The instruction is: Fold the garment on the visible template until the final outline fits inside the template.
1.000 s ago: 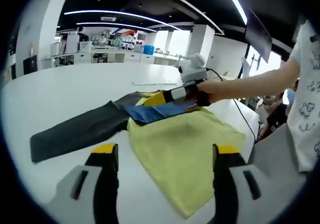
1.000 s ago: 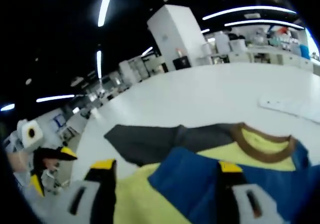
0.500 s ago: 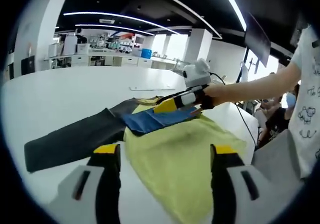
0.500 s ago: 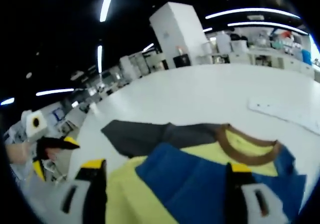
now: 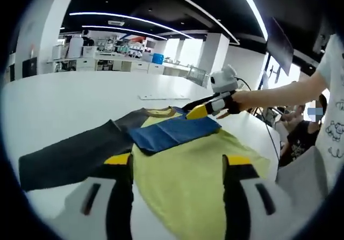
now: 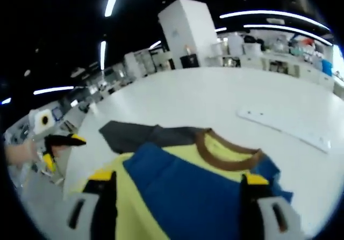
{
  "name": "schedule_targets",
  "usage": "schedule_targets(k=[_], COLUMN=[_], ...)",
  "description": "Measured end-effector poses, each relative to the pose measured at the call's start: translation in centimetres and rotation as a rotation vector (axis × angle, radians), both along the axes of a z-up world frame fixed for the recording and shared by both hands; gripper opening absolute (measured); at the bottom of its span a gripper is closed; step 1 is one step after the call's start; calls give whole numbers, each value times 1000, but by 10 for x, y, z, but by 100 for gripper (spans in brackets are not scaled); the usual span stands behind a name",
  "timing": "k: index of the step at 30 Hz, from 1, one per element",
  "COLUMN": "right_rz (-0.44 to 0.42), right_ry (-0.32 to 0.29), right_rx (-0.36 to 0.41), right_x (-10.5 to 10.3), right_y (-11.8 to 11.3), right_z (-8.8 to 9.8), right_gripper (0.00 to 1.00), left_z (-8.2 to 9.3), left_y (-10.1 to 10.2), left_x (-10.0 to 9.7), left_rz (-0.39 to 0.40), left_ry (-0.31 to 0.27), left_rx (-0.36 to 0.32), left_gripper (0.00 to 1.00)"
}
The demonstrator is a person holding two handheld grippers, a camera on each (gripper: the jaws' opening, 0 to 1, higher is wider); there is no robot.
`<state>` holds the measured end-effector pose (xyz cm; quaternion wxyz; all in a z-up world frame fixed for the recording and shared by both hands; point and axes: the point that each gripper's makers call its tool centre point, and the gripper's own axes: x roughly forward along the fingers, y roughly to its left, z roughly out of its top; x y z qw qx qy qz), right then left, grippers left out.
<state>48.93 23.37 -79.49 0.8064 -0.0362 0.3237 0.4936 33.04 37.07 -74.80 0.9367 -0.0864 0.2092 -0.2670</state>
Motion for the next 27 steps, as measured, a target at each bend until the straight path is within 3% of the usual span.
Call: schedule_targets(k=[4, 16, 24, 27], right_rz=[-3, -48, 3, 12], right_ry=[-10, -25, -22, -11], right_rx=[-26, -87, -165, -196], right_x=[7, 48, 64, 64], right_y=[-18, -58, -65, -70], right_z=[-2, -4, -11, -15], right_gripper=[93, 74, 51, 43], left_z=[0, -9, -17, -27], left_y=[0, 0, 7, 8], left_x=[12, 49, 73, 83], left_rz=[13, 59, 77, 83], left_ry=[7, 28, 48, 66], left_rx=[-31, -48, -39, -6], left_gripper=[61, 55, 46, 41])
